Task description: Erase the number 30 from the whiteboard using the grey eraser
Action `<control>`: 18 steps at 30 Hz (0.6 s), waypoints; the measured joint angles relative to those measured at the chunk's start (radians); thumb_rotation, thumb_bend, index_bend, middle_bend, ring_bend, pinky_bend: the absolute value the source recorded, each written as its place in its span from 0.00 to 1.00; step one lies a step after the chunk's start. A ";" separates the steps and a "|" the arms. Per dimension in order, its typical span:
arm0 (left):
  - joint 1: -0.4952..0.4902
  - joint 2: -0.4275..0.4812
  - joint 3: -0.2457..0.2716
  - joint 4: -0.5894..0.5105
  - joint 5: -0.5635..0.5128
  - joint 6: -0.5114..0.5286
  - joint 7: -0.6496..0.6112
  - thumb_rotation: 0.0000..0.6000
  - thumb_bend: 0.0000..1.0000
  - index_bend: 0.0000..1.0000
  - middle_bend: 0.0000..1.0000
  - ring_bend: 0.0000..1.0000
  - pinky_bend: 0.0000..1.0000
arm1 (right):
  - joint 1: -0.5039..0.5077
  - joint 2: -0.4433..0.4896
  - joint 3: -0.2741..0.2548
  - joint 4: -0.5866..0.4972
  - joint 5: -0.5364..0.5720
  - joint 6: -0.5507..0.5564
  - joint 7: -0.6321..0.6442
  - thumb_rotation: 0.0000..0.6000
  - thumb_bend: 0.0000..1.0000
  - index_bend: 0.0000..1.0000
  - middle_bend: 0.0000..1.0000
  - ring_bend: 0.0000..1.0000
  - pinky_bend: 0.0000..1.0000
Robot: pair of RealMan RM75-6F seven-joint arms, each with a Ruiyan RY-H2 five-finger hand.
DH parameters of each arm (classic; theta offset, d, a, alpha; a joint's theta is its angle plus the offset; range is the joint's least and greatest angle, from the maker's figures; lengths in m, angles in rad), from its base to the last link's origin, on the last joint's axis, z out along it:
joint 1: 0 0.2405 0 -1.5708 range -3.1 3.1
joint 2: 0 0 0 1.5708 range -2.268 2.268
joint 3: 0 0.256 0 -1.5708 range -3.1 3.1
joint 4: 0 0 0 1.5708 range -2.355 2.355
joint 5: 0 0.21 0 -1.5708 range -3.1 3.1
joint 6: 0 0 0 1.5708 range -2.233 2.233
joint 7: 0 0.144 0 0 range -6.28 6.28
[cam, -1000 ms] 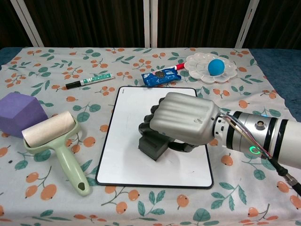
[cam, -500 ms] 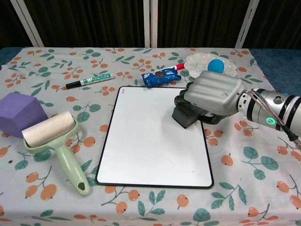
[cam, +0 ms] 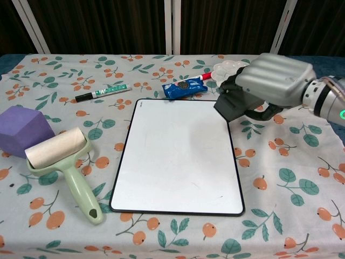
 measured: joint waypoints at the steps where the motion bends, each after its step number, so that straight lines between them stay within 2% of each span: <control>1: -0.001 0.000 0.000 0.000 0.000 -0.001 0.000 1.00 0.00 0.07 0.06 0.07 0.16 | -0.009 0.018 0.000 -0.007 -0.004 0.013 0.009 1.00 0.32 0.60 0.57 0.47 0.49; 8: -0.013 -0.009 0.000 -0.003 0.008 -0.013 0.005 1.00 0.00 0.07 0.06 0.07 0.16 | -0.092 0.139 -0.041 -0.019 -0.007 0.043 0.057 1.00 0.32 0.60 0.58 0.47 0.49; 14: -0.017 -0.010 0.001 -0.007 0.009 -0.018 0.014 1.00 0.00 0.07 0.06 0.07 0.16 | -0.134 0.152 -0.070 0.010 0.013 0.019 0.101 1.00 0.31 0.59 0.57 0.47 0.49; 17: -0.017 -0.010 0.001 -0.011 0.009 -0.017 0.019 1.00 0.00 0.07 0.06 0.07 0.16 | -0.143 0.146 -0.072 0.034 0.018 0.006 0.110 1.00 0.30 0.54 0.56 0.46 0.46; 18: -0.017 -0.009 0.002 -0.012 0.009 -0.016 0.019 1.00 0.00 0.07 0.06 0.07 0.16 | -0.146 0.143 -0.073 0.041 0.019 0.002 0.113 1.00 0.29 0.50 0.54 0.44 0.45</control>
